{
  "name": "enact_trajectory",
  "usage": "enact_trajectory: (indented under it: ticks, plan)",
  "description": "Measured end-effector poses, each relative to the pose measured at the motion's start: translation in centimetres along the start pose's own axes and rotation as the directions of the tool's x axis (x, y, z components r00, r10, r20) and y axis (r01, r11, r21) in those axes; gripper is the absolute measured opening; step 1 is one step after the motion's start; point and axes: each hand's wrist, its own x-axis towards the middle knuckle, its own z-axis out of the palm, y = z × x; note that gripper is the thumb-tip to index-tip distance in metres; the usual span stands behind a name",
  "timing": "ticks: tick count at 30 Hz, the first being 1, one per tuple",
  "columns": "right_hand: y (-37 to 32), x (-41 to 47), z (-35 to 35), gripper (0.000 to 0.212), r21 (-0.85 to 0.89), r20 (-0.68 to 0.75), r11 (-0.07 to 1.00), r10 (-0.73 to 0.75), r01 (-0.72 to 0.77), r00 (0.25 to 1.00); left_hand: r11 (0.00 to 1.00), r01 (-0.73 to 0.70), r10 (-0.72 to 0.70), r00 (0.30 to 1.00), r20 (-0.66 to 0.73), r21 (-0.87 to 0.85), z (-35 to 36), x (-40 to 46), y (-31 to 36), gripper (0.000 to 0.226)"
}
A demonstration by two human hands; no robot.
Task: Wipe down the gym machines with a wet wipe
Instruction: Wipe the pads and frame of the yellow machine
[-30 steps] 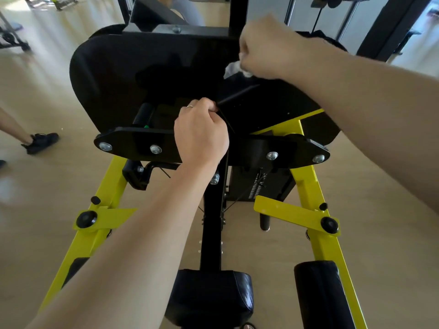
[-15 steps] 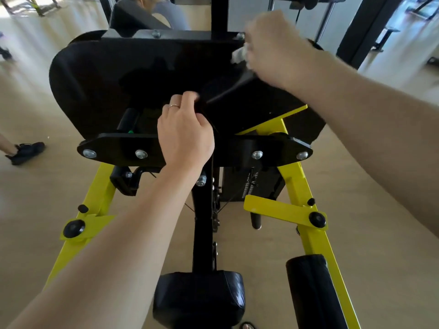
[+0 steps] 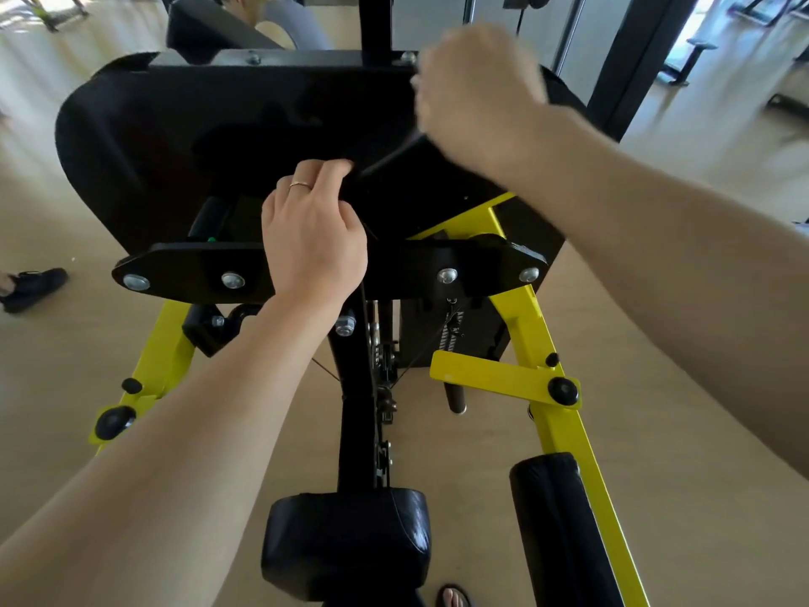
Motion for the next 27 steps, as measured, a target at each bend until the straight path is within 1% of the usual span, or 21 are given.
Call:
enact_trajectory:
  ticks: [3, 5, 7, 8, 9, 10, 11, 12, 14, 17, 18, 19, 20, 21, 22, 24, 25, 27]
  plan:
    - [4.2, -1.7, -0.2, 0.043, 0.132, -0.094, 0.982, 0.145, -0.132, 0.985, 1.000, 0.004, -0.004, 1.000, 0.006, 0.001, 0.0, -0.1, 0.0, 0.050]
    - [5.1, -2.6, 0.1, 0.035, 0.308, -0.153, 0.929, 0.261, -0.205, 0.953, 1.000, 0.009, -0.009, 1.000, 0.014, 0.001, 0.0, 0.0, 0.0, 0.050]
    - [4.9, -2.9, 0.8, 0.027, 0.477, -0.151, 0.839, 0.371, -0.261, 0.916, 1.000, 0.011, -0.011, 1.000, 0.020, 0.005, 0.0, 0.0, -0.1, 0.050]
    - [4.8, -3.0, 1.4, 0.020, 0.574, -0.123, 0.765, 0.433, -0.292, 0.893, 1.000, 0.012, -0.012, 1.000, 0.022, 0.006, 0.0, -0.1, -0.1, 0.050]
    - [4.6, -3.1, 1.8, 0.017, 0.675, -0.078, 0.663, 0.499, -0.323, 0.863, 1.000, 0.012, -0.012, 1.000, 0.022, 0.007, 0.1, -0.1, -0.1, 0.050]
    - [4.7, -3.2, 2.3, 0.022, 0.766, -0.031, 0.544, 0.562, -0.341, 0.827, 1.000, 0.013, -0.013, 1.000, 0.023, 0.009, 0.1, 0.0, -0.1, 0.050]
    - [4.7, -3.5, 2.8, 0.029, 0.822, 0.020, 0.442, 0.609, -0.360, 0.793, 1.000, 0.016, -0.016, 1.000, 0.027, 0.008, 0.1, 0.0, -0.1, 0.050]
    - [4.9, -3.8, 3.5, 0.032, 0.853, 0.066, 0.361, 0.641, -0.377, 0.765, 1.000, 0.019, -0.019, 0.999, 0.030, 0.004, 0.1, 0.0, -0.1, 0.050]
    - [5.1, -4.9, 4.8, 0.032, 0.886, 0.129, 0.247, 0.682, -0.392, 0.720, 1.000, 0.023, -0.023, 0.999, 0.030, -0.010, 0.1, -0.1, 0.0, 0.050]
    - [5.8, -6.4, 6.7, 0.029, 0.873, 0.239, 0.151, 0.696, -0.463, 0.677, 0.999, 0.011, -0.010, 1.000, 0.016, -0.034, 0.0, -0.2, 0.0, 0.049]
    - [6.0, -6.7, 7.2, 0.023, 0.869, 0.306, 0.081, 0.689, -0.488, 0.657, 0.999, 0.008, -0.008, 1.000, 0.013, -0.044, 0.0, -0.2, 0.0, 0.049]
    - [6.2, -6.9, 7.4, 0.018, 0.861, 0.386, -0.011, 0.665, -0.508, 0.639, 0.999, 0.009, -0.008, 1.000, 0.013, -0.050, 0.0, -0.2, 0.0, 0.049]
    - [6.4, -6.9, 7.5, 0.019, 0.851, 0.442, -0.077, 0.637, -0.519, 0.631, 0.999, 0.012, -0.011, 1.000, 0.013, -0.052, 0.0, -0.2, 0.1, 0.049]
    - [6.5, -6.8, 7.4, 0.020, 0.848, 0.454, -0.089, 0.630, -0.522, 0.630, 0.998, 0.014, -0.013, 1.000, 0.012, -0.054, 0.0, -0.2, 0.1, 0.049]
    - [6.4, -6.6, 7.2, 0.017, 0.857, 0.411, -0.030, 0.643, -0.515, 0.646, 0.998, 0.017, -0.016, 1.000, 0.013, -0.059, 0.0, -0.2, 0.1, 0.049]
    - [6.4, -5.7, 6.2, 0.018, 0.859, 0.274, 0.164, 0.653, -0.485, 0.706, 0.997, 0.020, -0.019, 1.000, 0.016, -0.078, -0.1, -0.2, 0.1, 0.050]
    - [6.3, -5.1, 5.4, 0.021, 0.858, 0.215, 0.241, 0.635, -0.455, 0.742, 0.996, 0.023, -0.021, 1.000, 0.016, -0.085, -0.1, -0.2, 0.2, 0.050]
    - [5.9, -3.5, 3.9, 0.026, 0.858, 0.149, 0.326, 0.582, -0.397, 0.799, 0.995, 0.036, -0.035, 0.999, 0.019, -0.088, -0.1, -0.1, 0.3, 0.051]
